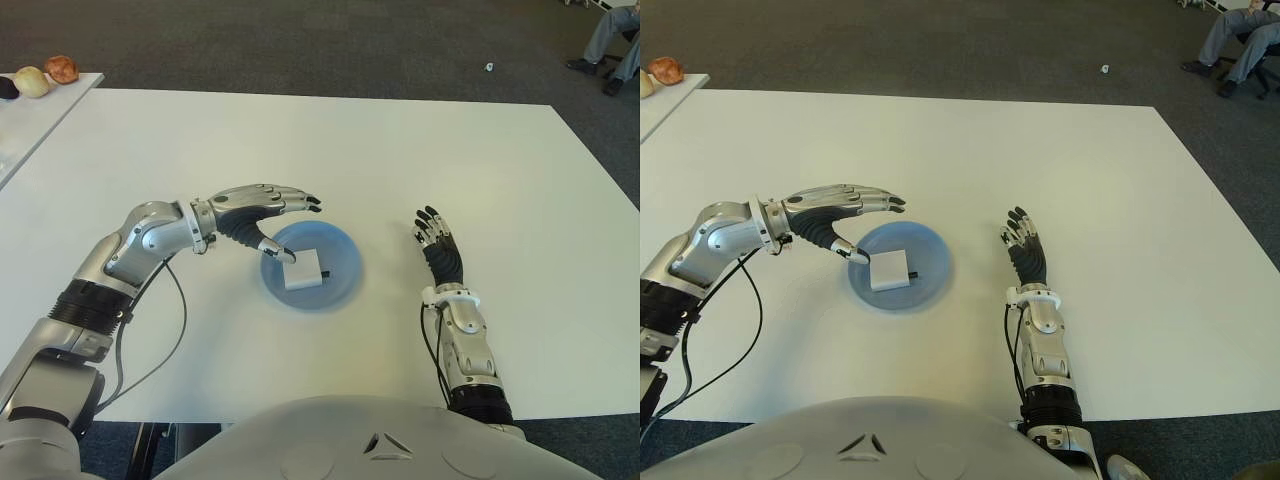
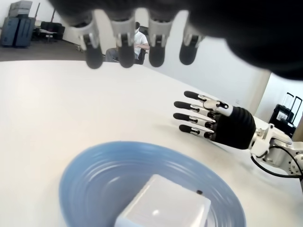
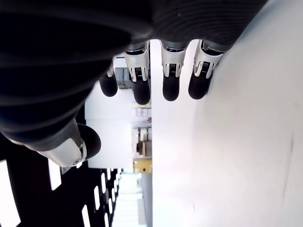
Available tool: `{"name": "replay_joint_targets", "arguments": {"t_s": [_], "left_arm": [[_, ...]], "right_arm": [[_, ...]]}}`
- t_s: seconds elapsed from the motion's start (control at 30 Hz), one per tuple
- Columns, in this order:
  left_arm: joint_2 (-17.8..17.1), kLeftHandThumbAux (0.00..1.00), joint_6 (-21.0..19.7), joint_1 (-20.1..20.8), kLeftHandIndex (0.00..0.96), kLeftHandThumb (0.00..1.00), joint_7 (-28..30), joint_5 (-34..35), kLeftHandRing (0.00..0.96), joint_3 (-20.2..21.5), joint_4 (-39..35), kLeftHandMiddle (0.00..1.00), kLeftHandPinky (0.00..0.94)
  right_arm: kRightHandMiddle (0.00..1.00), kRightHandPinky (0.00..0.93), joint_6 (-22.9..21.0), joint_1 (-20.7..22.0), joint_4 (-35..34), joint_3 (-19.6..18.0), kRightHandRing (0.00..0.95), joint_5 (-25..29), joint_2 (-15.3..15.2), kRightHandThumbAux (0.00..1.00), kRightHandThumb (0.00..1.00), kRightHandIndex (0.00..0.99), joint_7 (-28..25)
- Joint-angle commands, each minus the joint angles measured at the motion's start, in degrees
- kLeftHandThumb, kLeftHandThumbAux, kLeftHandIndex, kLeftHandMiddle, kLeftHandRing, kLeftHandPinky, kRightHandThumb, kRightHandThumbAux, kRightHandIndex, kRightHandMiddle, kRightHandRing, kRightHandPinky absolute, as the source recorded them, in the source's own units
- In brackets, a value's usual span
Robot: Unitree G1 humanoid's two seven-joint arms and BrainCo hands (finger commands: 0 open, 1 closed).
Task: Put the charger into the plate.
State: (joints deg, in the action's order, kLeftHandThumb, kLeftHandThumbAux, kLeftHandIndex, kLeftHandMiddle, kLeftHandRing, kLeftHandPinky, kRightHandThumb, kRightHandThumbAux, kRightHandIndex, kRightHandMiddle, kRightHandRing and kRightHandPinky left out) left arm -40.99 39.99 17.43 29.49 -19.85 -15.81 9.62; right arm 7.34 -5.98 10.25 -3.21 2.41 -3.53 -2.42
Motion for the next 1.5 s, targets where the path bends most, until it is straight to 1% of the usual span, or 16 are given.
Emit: {"name": "replay_joint_targets", "arguments": {"t_s": [0.03,0.27,0.7,0.73,0.8,0.87,0.93,1.0,1.07,1.13,1.2,1.27,1.3,1.43,1.47,1.5], "left_arm": [[-0.44,0.164,-1.41,-0.2,0.0,0.226,1.73,1.26,0.0,0.52,-0.48,0.0,0.0],[-0.47,0.172,-1.99,-0.4,0.0,0.233,1.77,1.17,0.0,0.85,-1.11,0.0,0.0],[0.72,0.204,-1.18,-0.11,0.0,0.23,0.14,0.64,0.0,1.7,-0.55,0.0,0.0],[1.31,0.207,-1.22,0.58,0.0,0.23,-0.25,0.58,0.0,1.69,0.25,0.0,0.0],[3.58,0.229,-1.97,3.76,0.0,0.228,-1.29,0.15,0.0,1.35,3.59,0.0,0.0],[5.9,0.253,-3.2,7.29,0.0,0.226,-2.29,-0.22,0.0,1.22,6.76,0.0,0.0],[9.17,0.318,-6.38,11.65,0.006,0.229,-4.07,0.09,0.0,1.94,9.58,0.007,0.013],[11.47,0.376,-9.73,12.9,0.018,0.237,-5.45,1.3,0.006,3.12,9.42,0.023,0.035],[14.55,0.424,-14.13,12.46,0.031,0.246,-7.98,4.04,0.02,5.42,8.69,0.041,0.061],[16.17,0.486,-16.23,12.26,0.056,0.262,-9.3,5.34,0.053,6.7,8.73,0.07,0.11],[18.27,0.529,-19.37,12.57,0.072,0.272,-10.71,8.15,0.072,8.81,8.75,0.087,0.126],[20.81,0.571,-23.94,12.91,0.085,0.279,-13.22,13.05,0.086,13.04,9.54,0.098,0.13],[21.55,0.621,-25.41,12.95,0.088,0.273,-14.07,14.77,0.093,14.76,10.23,0.103,0.121],[22.45,0.702,-28.42,11.59,0.088,0.232,-15.79,19.4,0.098,19.64,11.75,0.106,0.092],[23.0,0.707,-28.06,10.29,0.088,0.225,-16.83,20.67,0.097,21.26,13.44,0.105,0.089],[23.38,0.716,-27.69,9.43,0.082,0.189,-17.51,21.42,0.094,22.23,14.63,0.102,0.084]], "right_arm": [[0.129,0.05,-0.86,-0.4,2.1,0.54,0.084,-0.28,0.03,0.574,0.0,0.041,-0.74],[0.131,0.048,-0.2,-0.2,2.73,0.32,0.084,-0.16,0.07,0.563,0.0,0.044,-0.95],[0.147,0.066,1.97,0.36,4.73,-0.02,0.1,0.01,-0.08,0.544,0.0,0.063,-1.23],[0.148,0.066,2.06,0.35,4.85,-0.02,0.1,-0.04,-0.14,0.543,0.0,0.064,-1.27],[0.144,0.064,2.17,0.32,4.99,0.01,0.098,-0.19,-0.29,0.546,0.0,0.06,-1.35],[0.141,0.063,2.06,0.41,4.98,-0.03,0.096,-0.2,-0.46,0.549,0.0,0.057,-1.44],[0.14,0.066,1.93,0.44,4.99,-0.1,0.096,-0.17,-0.53,0.55,0.0,0.054,-1.43],[0.141,0.072,1.87,0.45,5.07,-0.19,0.098,-0.08,-0.53,0.549,0.0,0.054,-1.43],[0.143,0.076,1.92,0.54,5.4,-0.32,0.101,0.06,-0.46,0.548,0.0,0.055,-1.4],[0.147,0.078,2.13,0.72,5.94,-0.35,0.103,0.04,-0.33,0.547,0.0,0.057,-1.32],[0.149,0.078,2.45,0.91,6.5,-0.34,0.105,-0.08,-0.13,0.547,0.0,0.058,-1.13],[0.152,0.078,2.59,1.02,6.58,-0.32,0.107,-0.27,0.07,0.547,0.0,0.058,-0.78],[0.154,0.073,2.62,1.06,6.56,-0.28,0.109,-0.36,0.15,0.545,0.0,0.057,-0.65],[0.159,0.066,2.6,1.19,6.51,-0.08,0.113,-0.49,0.42,0.544,0.0,0.056,-0.24],[0.159,0.066,2.5,1.2,6.34,0.0,0.113,-0.49,0.51,0.544,0.0,0.056,-0.15],[0.16,0.065,2.44,1.2,6.23,0.07,0.114,-0.49,0.58,0.546,0.0,0.055,-0.08]]}}
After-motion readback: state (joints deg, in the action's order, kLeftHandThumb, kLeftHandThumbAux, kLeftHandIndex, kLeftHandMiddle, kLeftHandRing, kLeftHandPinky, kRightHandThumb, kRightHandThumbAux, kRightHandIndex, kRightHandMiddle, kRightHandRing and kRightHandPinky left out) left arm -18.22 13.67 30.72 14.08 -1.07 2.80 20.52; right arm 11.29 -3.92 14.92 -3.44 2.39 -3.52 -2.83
